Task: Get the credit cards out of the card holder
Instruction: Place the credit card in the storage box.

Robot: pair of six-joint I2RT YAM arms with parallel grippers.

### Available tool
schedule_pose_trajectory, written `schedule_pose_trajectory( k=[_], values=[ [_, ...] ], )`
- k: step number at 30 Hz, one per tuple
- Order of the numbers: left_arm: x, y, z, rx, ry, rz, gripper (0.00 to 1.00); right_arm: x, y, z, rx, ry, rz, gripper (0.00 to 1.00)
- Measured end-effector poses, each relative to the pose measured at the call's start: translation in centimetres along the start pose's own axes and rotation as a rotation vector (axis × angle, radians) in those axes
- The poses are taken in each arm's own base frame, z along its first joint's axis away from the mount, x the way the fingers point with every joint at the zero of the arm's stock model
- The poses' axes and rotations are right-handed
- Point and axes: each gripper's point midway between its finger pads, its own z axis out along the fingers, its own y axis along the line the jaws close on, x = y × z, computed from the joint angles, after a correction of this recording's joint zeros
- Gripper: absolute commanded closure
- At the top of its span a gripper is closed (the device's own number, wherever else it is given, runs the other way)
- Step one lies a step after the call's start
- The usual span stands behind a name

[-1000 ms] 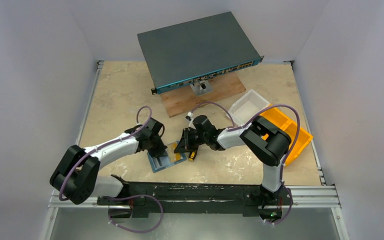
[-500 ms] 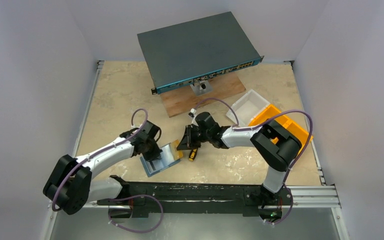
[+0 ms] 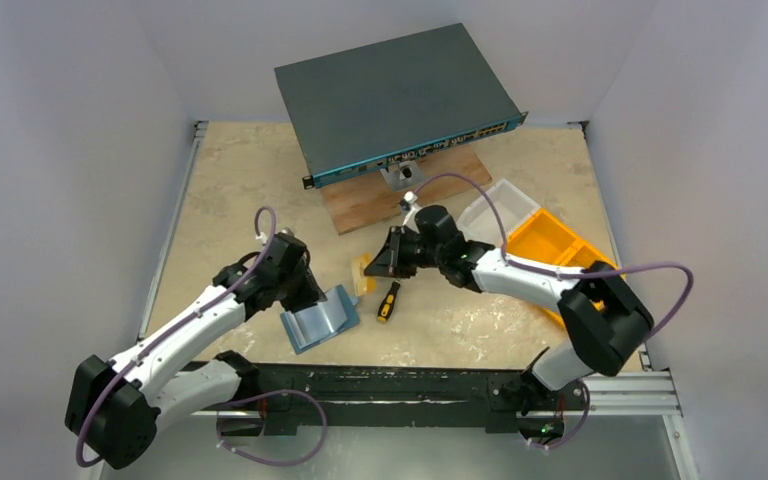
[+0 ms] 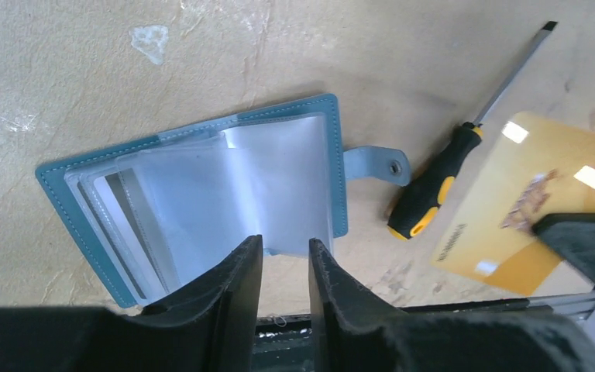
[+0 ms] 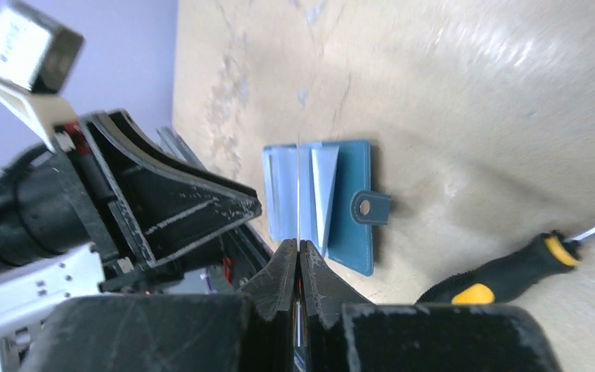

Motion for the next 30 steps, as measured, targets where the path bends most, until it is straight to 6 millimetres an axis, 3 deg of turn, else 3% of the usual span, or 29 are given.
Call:
schedule_pose_trajectory(
  k=[3, 7, 11, 17, 22, 30],
  values=[
    [-0.3, -0.4, -0.9, 0.03, -0.021, 0.014, 0.65, -2.6, 0.4, -2.3, -0.003, -0.088, 0.009, 1.0],
    [-0.3, -0.2, -2.0, 0.052, -0.036, 0.03, 0.62, -6.5, -1.4, -6.2, 0.045, -0.23, 0.058, 1.0],
    [-0.4, -0.2, -2.9, 0.06, -0.043, 0.057, 0.6, -11.4, -5.5, -10.7, 0.146, -0.401, 0.147, 1.0],
    [-1.0, -0.9, -4.5, 0.098, -0.069, 0.099, 0.59, -15.6, -13.2, -15.7, 0.335, -0.551, 0.28, 1.0],
    [-0.9, -0.8, -5.2, 0.116, -0.075, 0.125, 0.59, -17.7, -17.8, -17.8, 0.458, -0.598, 0.348, 1.0],
    [-0.6, -1.0, -5.9, 0.133, -0.062, 0.157, 0.58, -19.0, -21.7, -17.8, 0.558, -0.603, 0.386, 1.0]
  ],
)
